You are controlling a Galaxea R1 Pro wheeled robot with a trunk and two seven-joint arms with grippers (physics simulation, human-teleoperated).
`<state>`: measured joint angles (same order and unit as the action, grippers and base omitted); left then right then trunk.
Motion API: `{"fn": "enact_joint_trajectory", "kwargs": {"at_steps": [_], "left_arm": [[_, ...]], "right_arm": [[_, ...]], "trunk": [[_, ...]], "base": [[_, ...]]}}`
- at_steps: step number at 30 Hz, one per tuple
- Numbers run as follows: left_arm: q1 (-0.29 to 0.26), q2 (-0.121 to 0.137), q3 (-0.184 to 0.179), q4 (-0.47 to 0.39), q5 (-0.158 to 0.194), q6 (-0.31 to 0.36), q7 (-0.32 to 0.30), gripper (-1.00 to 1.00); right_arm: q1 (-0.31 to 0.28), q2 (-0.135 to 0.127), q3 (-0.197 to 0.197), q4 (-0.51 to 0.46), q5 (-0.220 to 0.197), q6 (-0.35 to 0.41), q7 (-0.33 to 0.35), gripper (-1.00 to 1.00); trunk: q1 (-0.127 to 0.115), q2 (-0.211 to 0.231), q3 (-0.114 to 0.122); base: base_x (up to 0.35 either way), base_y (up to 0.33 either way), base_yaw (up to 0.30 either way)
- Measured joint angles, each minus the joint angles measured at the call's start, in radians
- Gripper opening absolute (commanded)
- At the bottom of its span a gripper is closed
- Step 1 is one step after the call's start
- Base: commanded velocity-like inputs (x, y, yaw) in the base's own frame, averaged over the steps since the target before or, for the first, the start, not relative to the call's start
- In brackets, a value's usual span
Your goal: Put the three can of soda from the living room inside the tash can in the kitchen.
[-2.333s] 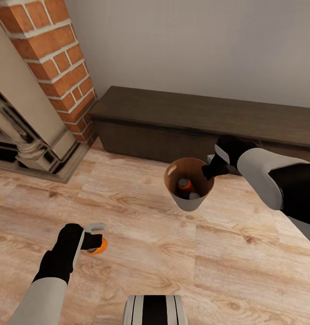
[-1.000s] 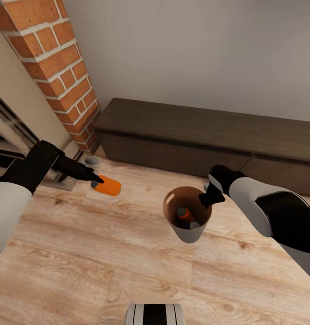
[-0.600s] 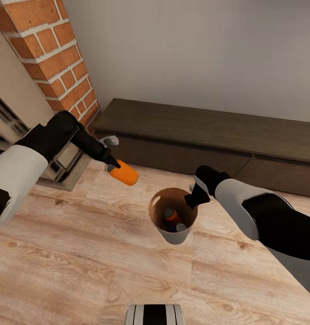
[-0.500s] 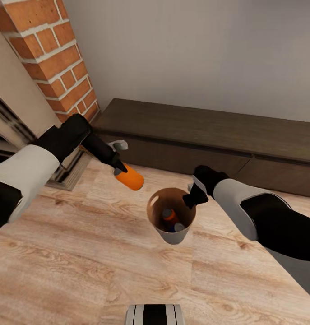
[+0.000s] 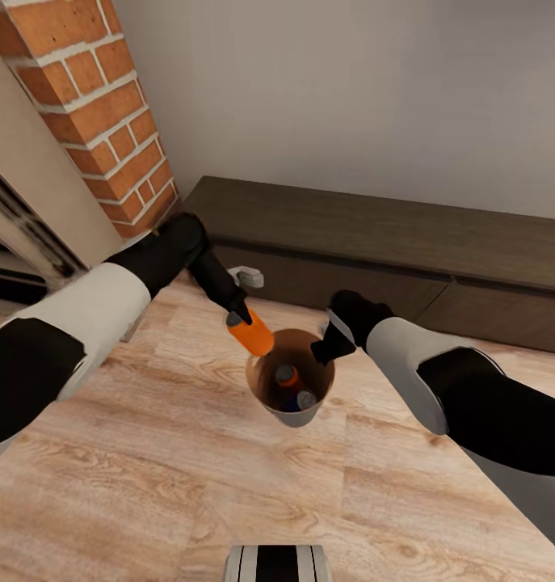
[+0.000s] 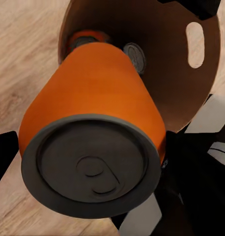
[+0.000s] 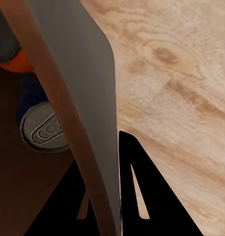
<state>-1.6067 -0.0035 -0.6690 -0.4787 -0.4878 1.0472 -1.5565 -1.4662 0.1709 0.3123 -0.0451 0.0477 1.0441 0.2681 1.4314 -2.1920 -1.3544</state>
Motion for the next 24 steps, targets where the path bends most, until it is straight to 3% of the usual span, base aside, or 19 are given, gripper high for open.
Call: {"fn": "enact_joint_trajectory", "kwargs": {"at_steps": [5, 9, 15, 24], "left_arm": [[0.005, -0.039, 0.000, -0.001, 0.000, 0.000, 0.054, -1.00], [0.017, -0.077, 0.000, -0.001, 0.002, 0.000, 0.110, -1.00], [0.073, -0.090, 0.004, -0.001, 0.011, 0.000, 0.211, -1.00], [0.120, -0.108, 0.003, -0.014, 0.014, 0.000, 0.233, -1.00]], "right_arm": [[0.000, 0.004, -0.016, -0.002, -0.016, 0.002, 0.003, -1.00], [0.000, 0.003, -0.003, -0.002, -0.002, 0.000, 0.000, -1.00], [0.000, 0.004, -0.008, -0.003, -0.005, 0.000, 0.001, -1.00], [0.000, 0.004, -0.006, -0.018, -0.005, 0.000, 0.001, -1.00]], "trunk": [[0.000, 0.000, 0.000], [0.000, 0.000, 0.000], [0.000, 0.000, 0.000], [0.000, 0.000, 0.000]], "base": [[0.000, 0.000, 0.000], [0.000, 0.000, 0.000], [0.000, 0.000, 0.000], [0.000, 0.000, 0.000]]}}
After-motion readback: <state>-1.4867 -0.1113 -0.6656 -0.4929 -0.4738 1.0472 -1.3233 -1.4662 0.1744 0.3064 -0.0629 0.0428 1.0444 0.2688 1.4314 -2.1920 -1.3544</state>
